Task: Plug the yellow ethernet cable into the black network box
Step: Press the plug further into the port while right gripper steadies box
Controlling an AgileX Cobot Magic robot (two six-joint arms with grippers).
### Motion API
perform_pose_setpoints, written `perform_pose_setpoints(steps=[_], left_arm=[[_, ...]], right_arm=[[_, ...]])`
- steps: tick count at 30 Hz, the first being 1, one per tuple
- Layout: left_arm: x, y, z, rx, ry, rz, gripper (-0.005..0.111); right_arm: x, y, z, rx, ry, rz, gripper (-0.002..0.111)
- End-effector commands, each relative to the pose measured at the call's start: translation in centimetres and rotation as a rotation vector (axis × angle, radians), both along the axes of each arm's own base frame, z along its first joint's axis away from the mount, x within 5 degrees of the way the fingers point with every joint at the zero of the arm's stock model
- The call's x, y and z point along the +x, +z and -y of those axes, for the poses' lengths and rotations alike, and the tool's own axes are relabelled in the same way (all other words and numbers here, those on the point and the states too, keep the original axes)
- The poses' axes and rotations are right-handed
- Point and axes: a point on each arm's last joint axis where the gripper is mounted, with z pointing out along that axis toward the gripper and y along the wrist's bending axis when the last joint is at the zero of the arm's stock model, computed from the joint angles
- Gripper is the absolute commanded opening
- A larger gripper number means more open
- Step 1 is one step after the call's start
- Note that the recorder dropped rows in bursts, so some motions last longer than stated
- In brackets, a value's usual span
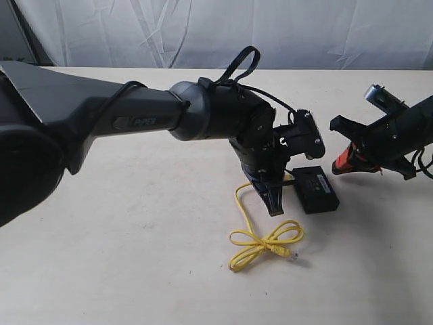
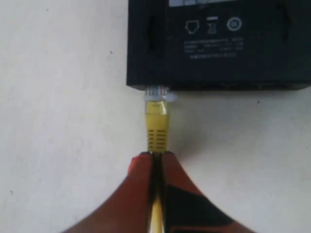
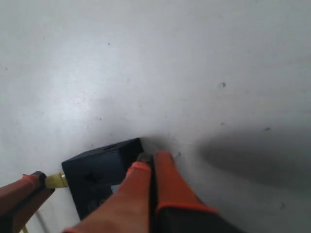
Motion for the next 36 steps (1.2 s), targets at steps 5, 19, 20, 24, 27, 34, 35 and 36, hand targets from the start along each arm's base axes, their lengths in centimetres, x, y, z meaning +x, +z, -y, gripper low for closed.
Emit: perform_pose_setpoints(steps=[5, 19, 20, 24, 27, 34, 35, 36], left_arm=[[-0.1, 0.7, 0.1, -0.014, 0.008, -0.004, 0.0], [-0.2, 0.4, -0.6, 0.04, 0.02, -0.045, 0.0], [0.0, 0.4, -0.8, 0.038, 0.03, -0.048, 0.0], [0.5, 0.4, -1.2, 0.025, 0.082, -0.063, 0.0], [0.6, 0.4, -1.3, 0.025, 0.085, -0.063, 0.0], [0.6, 0.5, -1.2, 0.015, 0.083, -0.053, 0.0], [0.7, 0.5, -1.1, 0.009, 0.083, -0.048, 0.0], [0.7, 0.5, -1.1, 0.004, 0.083, -0.044, 0.0]], right_arm=[[-0.6, -0.3, -4.3, 0.013, 0.132, -0.022, -0.001], [-0.4, 5.2, -0.2, 0.018, 0.002, 0.134, -0.001], [-0.5, 5.5, -0.1, 0.012, 0.007, 0.142, -0.001], [-0.7, 6.3, -0.1, 0.008, 0.013, 0.164, -0.001], [-0.6, 6.3, -0.1, 0.001, 0.006, 0.171, -0.001], [-0.5, 6.2, 0.0, -0.003, 0.002, 0.171, -0.001], [-0.5, 6.1, 0.0, -0.004, 0.004, 0.17, -0.001], [-0.5, 6.0, 0.0, -0.006, 0.005, 0.167, -0.001]])
